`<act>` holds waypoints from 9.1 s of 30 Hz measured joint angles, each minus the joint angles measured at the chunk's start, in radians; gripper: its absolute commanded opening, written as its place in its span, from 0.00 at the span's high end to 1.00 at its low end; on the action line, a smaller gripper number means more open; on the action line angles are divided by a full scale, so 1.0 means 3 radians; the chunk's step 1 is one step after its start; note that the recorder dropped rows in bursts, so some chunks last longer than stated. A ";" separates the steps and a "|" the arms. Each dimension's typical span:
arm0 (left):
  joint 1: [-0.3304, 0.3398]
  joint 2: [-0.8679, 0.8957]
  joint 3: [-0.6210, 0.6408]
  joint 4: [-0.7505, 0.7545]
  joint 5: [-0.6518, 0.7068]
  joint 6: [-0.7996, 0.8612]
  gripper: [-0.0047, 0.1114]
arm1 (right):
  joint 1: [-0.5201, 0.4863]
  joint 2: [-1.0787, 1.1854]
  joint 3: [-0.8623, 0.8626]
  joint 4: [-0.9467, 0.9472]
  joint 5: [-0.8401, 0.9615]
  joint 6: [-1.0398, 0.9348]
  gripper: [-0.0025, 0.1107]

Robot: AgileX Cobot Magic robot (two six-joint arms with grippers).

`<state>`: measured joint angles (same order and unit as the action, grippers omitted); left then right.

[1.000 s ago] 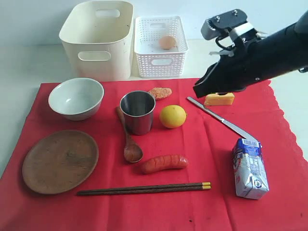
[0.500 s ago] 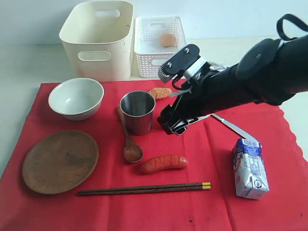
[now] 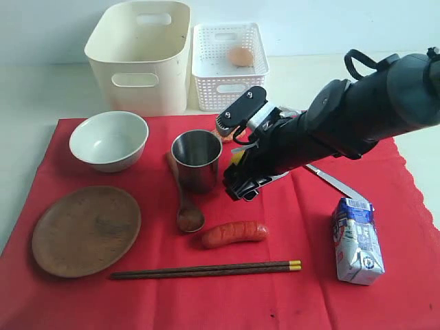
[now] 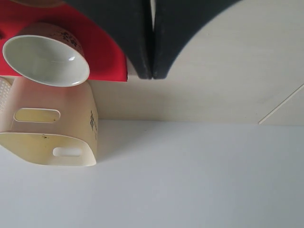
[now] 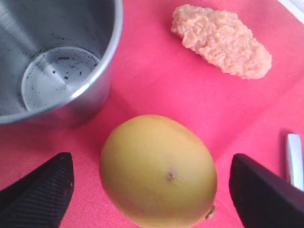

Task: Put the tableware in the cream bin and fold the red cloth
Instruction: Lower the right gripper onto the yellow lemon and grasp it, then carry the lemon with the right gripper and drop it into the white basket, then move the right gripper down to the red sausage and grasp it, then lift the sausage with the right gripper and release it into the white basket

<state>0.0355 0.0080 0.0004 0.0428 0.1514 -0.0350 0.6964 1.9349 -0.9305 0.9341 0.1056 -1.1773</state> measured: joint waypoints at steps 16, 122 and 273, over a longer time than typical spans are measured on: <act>0.0000 0.0000 0.0000 0.0000 0.0000 0.0000 0.96 | 0.0000 0.0006 -0.0002 -0.0045 -0.0034 -0.0011 0.96; 0.0000 0.0000 0.0000 0.0000 0.0000 0.0000 0.96 | 0.0002 0.1183 -0.2050 0.0581 -0.1972 0.0001 0.39; 0.0000 0.0000 0.0000 0.0000 0.0000 0.0000 0.96 | 0.0054 -0.0899 0.0068 0.1377 -0.0897 -0.1311 0.98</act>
<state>0.0355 0.0080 0.0004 0.0428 0.1514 -0.0350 0.7126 1.6651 -0.9102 1.3471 -0.1637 -1.5707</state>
